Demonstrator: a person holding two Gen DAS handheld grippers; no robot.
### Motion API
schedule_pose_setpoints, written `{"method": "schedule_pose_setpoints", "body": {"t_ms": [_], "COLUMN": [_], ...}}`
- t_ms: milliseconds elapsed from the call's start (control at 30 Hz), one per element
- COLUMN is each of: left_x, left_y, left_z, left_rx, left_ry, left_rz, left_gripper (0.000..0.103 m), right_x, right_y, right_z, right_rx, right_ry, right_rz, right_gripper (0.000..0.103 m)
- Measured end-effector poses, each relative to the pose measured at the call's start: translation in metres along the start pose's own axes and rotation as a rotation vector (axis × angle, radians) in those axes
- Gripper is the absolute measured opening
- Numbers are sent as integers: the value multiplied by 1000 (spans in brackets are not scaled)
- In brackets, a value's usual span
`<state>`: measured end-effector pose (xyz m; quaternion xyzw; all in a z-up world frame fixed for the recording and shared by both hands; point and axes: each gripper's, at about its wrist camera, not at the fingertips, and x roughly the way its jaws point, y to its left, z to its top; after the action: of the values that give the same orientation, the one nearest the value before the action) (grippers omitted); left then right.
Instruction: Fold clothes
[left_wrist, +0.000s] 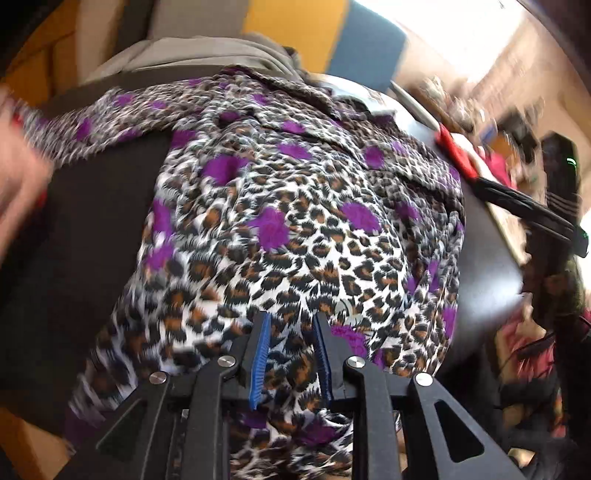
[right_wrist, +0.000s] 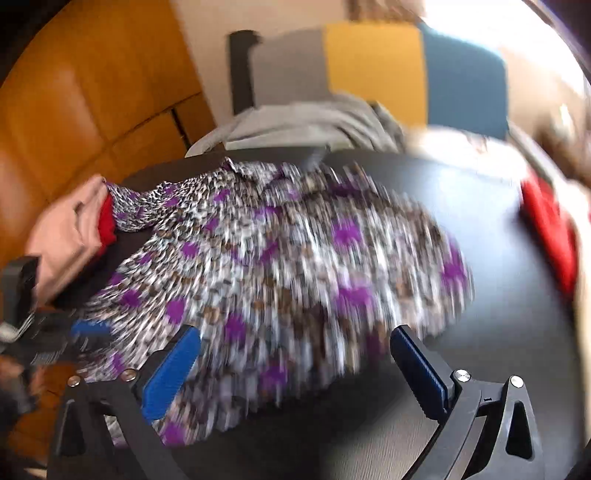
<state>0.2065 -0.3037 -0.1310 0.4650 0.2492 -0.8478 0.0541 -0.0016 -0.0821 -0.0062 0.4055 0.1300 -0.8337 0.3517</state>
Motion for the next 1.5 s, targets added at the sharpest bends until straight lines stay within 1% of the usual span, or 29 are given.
{"method": "schedule_pose_setpoints", "body": {"t_ms": [33, 67, 133, 167, 200, 267, 400, 433, 500, 533, 567, 600, 633, 667, 700, 767, 900, 967, 1033, 1133, 1233, 1267, 1300, 1333, 1367, 1400, 1433, 1467, 1500], "left_x": [-1, -1, -1, 0, 0, -4, -4, -3, -2, -2, -2, -2, -2, -2, -2, -1, 2, 2, 2, -1, 0, 0, 0, -1, -1, -1, -1, -2, -2], "left_y": [2, 7, 12, 14, 14, 23, 33, 36, 38, 38, 37, 37, 36, 36, 35, 34, 32, 31, 29, 22, 10, 7, 7, 6, 5, 4, 5, 7, 9], "left_z": [1, 1, -3, -5, -6, -11, -10, -10, -11, -12, -13, -13, -14, -14, -13, -12, -10, -9, -8, -6, -3, -2, -1, -1, 0, 0, -1, -1, -2], "left_rx": [-42, -90, -149, -158, -159, -178, -234, -252, -274, -273, -272, -271, -270, -268, -265, -272, -277, -272, -267, -213, -168, -164, -160, -159, -157, -155, -155, -163, -172], "left_ry": [-4, -13, -28, -37, -43, -46, -38, -40, -44, -49, -54, -59, -63, -65, -65, -63, -63, -65, -64, -53, -48, -43, -38, -34, -29, -27, -25, -27, -29], "left_rz": [-24, -46, -70, -79, -86, -114, -180, -198, -219, -218, -217, -216, -215, -212, -209, -210, -209, -201, -187, -124, -57, -43, -33, -24, -16, -12, -12, -19, -28], "left_gripper": [24, 24, 24, 24, 24, 24, 24, 24, 24, 24, 24, 24, 24, 24, 24, 24, 24, 24, 24, 24, 25, 26, 27, 28, 28, 28, 28, 28, 28], "right_x": [15, 28, 53, 65, 78, 94, 123, 130, 135, 134, 131, 127, 122, 115, 106, 90, 28, -20, -65, -120, -146, -149, -145, -138, -127, -114, -101, -87, -71], "right_y": [0, 5, 17, 24, 30, 40, 62, 68, 73, 72, 71, 67, 60, 50, 42, 28, -20, -67, -115, -184, -207, -204, -190, -173, -153, -132, -112, -90, -71], "right_z": [14, 24, 39, 46, 54, 65, 80, 82, 80, 81, 82, 83, 84, 84, 83, 82, 70, 57, 38, -3, -38, -43, -44, -42, -36, -29, -21, -12, -3], "right_rx": [-30, -51, -86, -103, -121, -110, -100, -113, -149, -142, -122, -101, -64, -19, -2, -20, 11, 65, 150, 323, 393, 382, 344, 305, 268, 233, 194, 147, 112], "right_ry": [35, 60, 94, 112, 129, 138, 162, 169, 176, 166, 150, 138, 135, 130, 113, 95, 18, -31, -63, -72, -69, -72, -78, -85, -90, -92, -101, -116, -118], "right_rz": [-19, -18, -8, -3, 2, 38, 90, 83, 18, 4, -1, -1, 21, 50, 47, -11, -108, -177, -267, -370, -357, -338, -305, -262, -221, -191, -164, -122, -80], "right_gripper": [103, 103, 101, 100, 94, 89, 89, 88, 83, 78, 54, 22, 8, 6, 6, 6, 6, 6, 6, 9, 10, 11, 16, 24, 52, 86, 96, 101, 102]}}
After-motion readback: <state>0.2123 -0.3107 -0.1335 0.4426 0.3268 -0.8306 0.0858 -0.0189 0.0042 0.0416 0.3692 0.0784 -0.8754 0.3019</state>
